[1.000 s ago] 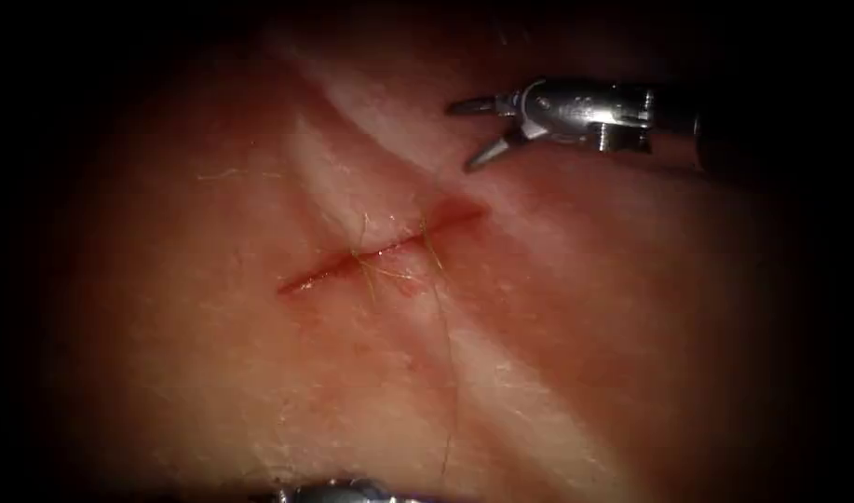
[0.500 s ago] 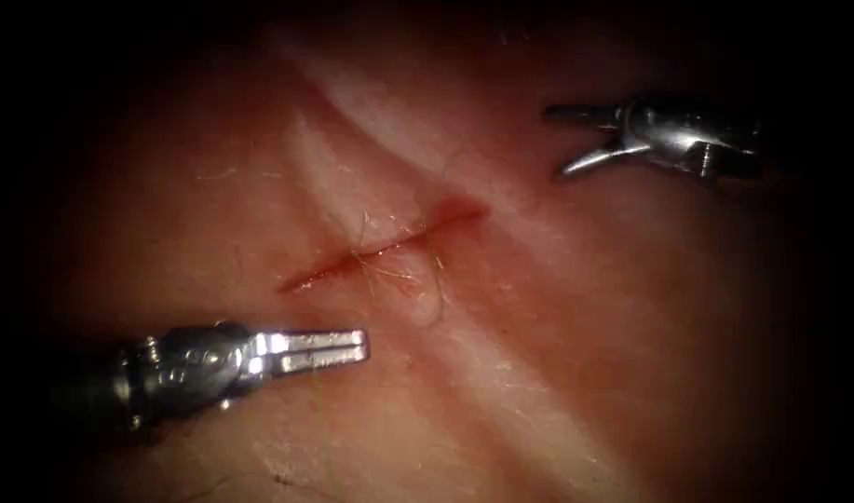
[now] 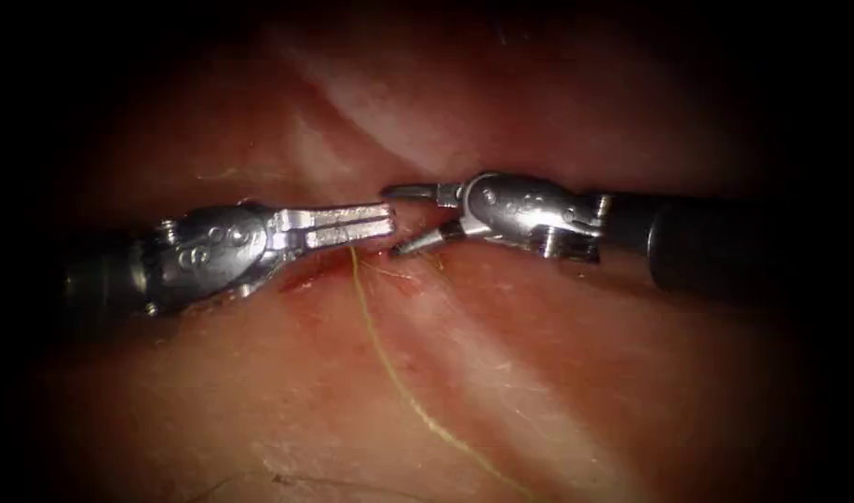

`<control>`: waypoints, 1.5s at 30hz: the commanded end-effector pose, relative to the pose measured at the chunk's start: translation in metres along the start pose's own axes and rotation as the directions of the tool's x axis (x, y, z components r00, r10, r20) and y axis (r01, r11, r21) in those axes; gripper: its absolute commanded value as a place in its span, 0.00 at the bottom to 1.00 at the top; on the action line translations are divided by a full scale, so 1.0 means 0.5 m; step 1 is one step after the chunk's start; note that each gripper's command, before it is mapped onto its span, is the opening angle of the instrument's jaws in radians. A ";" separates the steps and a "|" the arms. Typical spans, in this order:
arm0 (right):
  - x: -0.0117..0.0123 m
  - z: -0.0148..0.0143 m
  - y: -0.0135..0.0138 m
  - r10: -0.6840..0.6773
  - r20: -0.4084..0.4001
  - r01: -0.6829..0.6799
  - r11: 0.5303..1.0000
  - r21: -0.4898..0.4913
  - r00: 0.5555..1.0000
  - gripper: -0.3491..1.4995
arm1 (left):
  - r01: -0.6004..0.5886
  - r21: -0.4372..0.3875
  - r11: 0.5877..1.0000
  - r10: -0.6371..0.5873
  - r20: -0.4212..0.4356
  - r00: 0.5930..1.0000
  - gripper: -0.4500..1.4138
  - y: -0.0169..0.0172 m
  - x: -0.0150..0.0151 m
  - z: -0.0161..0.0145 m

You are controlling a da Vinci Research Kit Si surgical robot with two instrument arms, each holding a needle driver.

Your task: Wound Closure

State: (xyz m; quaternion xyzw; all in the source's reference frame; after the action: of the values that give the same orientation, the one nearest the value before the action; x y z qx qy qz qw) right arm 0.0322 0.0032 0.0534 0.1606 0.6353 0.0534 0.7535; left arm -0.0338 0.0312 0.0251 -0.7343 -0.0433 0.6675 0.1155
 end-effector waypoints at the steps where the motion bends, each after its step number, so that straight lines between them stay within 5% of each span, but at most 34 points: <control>1: -0.0003 0.0030 -0.0005 -0.008 -0.007 0.008 1.000 0.016 1.000 0.27 | -0.001 -0.007 1.000 0.001 -0.011 1.000 0.00 -0.0029 -0.0021 0.0024; 10: 0.0016 -0.0004 -0.0024 -0.020 -0.056 0.026 0.992 0.120 0.998 0.23 | -0.013 -0.020 1.000 0.013 0.013 1.000 0.00 -0.0153 -0.0172 0.0036; 23: 0.0026 -0.0069 -0.0008 -0.002 -0.173 0.023 0.992 0.122 0.985 0.21 | 0.034 -0.065 0.997 -0.033 0.014 0.999 0.00 -0.0162 -0.0341 0.0004; 45: 0.0042 -0.0109 -0.0001 0.076 -0.307 -0.052 0.995 0.087 0.949 0.16 | 0.047 -0.075 0.996 -0.043 0.057 0.997 0.00 -0.0088 -0.0480 0.0009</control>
State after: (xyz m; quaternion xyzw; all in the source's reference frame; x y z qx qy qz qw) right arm 0.0264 0.0046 0.0506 0.2019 0.7422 0.0827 0.6337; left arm -0.0358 0.0300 0.0487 -0.7175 -0.0894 0.6834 0.1006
